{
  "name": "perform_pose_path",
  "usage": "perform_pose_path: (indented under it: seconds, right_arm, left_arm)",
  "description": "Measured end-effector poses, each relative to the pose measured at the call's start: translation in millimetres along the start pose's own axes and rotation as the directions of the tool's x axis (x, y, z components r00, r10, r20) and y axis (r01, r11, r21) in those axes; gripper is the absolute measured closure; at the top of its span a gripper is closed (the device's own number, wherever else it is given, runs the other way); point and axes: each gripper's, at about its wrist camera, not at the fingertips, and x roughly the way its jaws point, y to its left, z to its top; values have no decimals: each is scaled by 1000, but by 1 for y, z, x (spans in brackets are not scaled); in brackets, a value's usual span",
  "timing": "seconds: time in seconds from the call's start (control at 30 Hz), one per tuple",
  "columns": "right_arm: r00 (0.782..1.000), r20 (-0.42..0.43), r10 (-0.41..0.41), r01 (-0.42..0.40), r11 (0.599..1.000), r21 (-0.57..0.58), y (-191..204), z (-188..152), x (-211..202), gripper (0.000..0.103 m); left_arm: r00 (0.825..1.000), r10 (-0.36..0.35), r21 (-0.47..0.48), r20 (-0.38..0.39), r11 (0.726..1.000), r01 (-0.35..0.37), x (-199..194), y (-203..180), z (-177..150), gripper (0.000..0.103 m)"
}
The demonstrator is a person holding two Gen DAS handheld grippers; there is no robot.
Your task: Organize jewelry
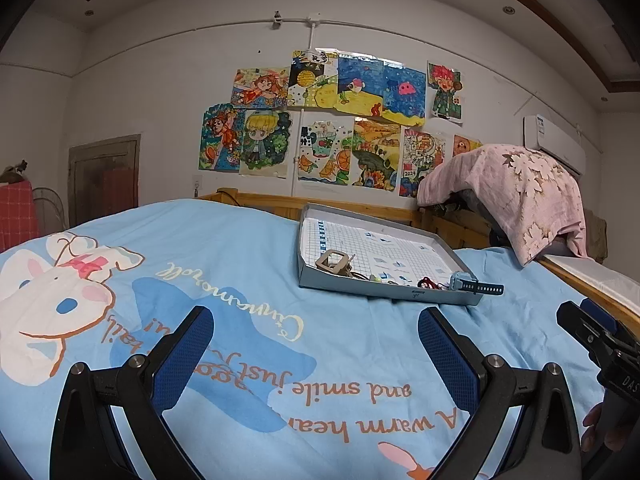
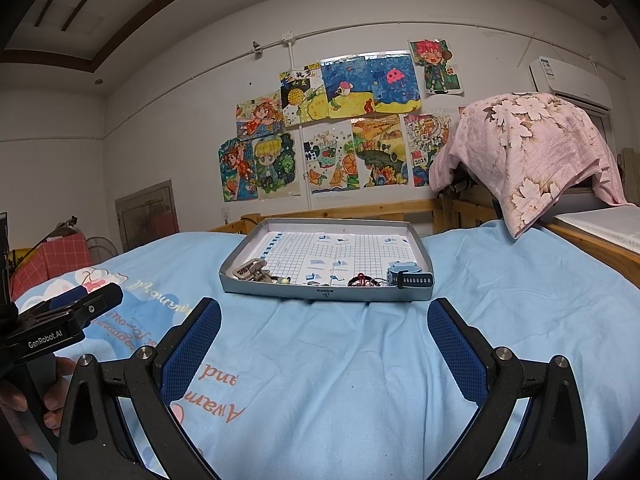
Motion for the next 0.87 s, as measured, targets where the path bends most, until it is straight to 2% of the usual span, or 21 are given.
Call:
perform_pose_path:
  seconds: [0.87]
  right_arm:
    - [1000,-7,3,-3,1000,4,3,-9,1,2]
  left_arm:
    - [1000,8,9,5,1000,-8,2,2,-4,0]
